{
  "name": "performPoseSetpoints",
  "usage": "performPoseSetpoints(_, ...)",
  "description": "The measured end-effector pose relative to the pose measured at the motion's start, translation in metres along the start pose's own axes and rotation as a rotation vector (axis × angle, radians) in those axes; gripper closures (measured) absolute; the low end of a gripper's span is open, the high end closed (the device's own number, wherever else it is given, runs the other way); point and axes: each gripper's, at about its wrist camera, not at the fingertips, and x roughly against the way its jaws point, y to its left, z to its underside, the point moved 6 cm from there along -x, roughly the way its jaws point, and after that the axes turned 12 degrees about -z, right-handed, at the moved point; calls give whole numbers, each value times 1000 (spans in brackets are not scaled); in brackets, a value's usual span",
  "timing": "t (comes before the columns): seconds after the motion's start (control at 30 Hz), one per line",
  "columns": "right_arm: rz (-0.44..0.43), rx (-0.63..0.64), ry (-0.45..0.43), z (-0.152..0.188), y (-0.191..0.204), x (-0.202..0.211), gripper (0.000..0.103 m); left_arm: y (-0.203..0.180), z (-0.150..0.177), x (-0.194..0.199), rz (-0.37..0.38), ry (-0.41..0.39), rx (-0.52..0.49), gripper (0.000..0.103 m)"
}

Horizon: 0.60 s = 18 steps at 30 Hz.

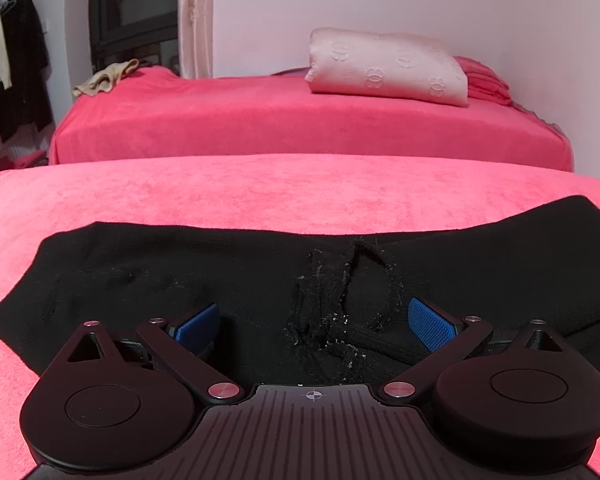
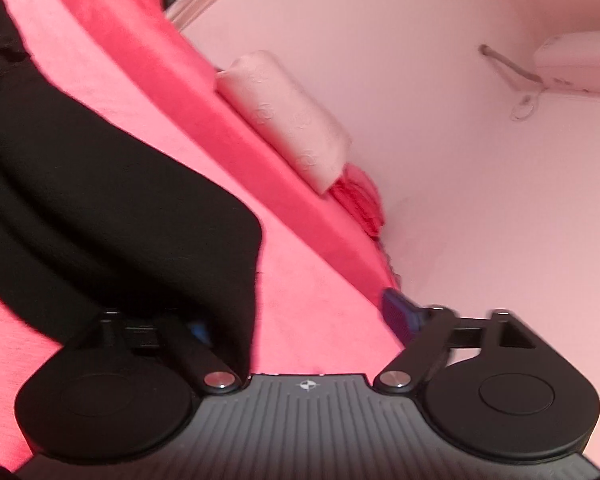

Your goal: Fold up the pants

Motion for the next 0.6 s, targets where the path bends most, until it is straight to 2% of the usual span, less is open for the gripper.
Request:
performPoseSetpoints(0.03,-22,43,-23,-5,6,-1,31,0,0,0,2,2,3,0)
performPoseSetpoints(0.1,12,139,-63,-10,17,2,29,1,0,-1,5,7,8,0)
performPoseSetpoints(0.17,5,148,-71,-8,16,0,26,1,-1,-2,7,9,10,0)
performPoseSetpoints(0.2,2,116,-75,-6,7,-4,19,1,-1,-2,8,8,10,0)
performPoseSetpoints(0.23,37,68,-57,-2,-7,-11,9,1,-1,-2,13,8,10,0)
performPoseSetpoints(0.27,33,-16,-31,4,-25,-18,9,1,-1,-2,17,8,7,0)
performPoseSetpoints(0.33,-32,-162,17,11,-41,-26,9,-1,0,-2,16,7,-1,0)
performPoseSetpoints(0.37,-30,-151,17,12,-39,-23,10,-1,0,-2,14,6,-4,0)
performPoseSetpoints(0.43,-1,-38,2,6,-26,-19,20,-1,0,-3,12,8,-3,0)
performPoseSetpoints(0.47,-6,0,3,5,-21,-16,22,-1,0,-3,13,10,0,0)
performPoseSetpoints(0.6,-53,108,3,2,-13,1,16,1,0,-4,20,18,12,0)
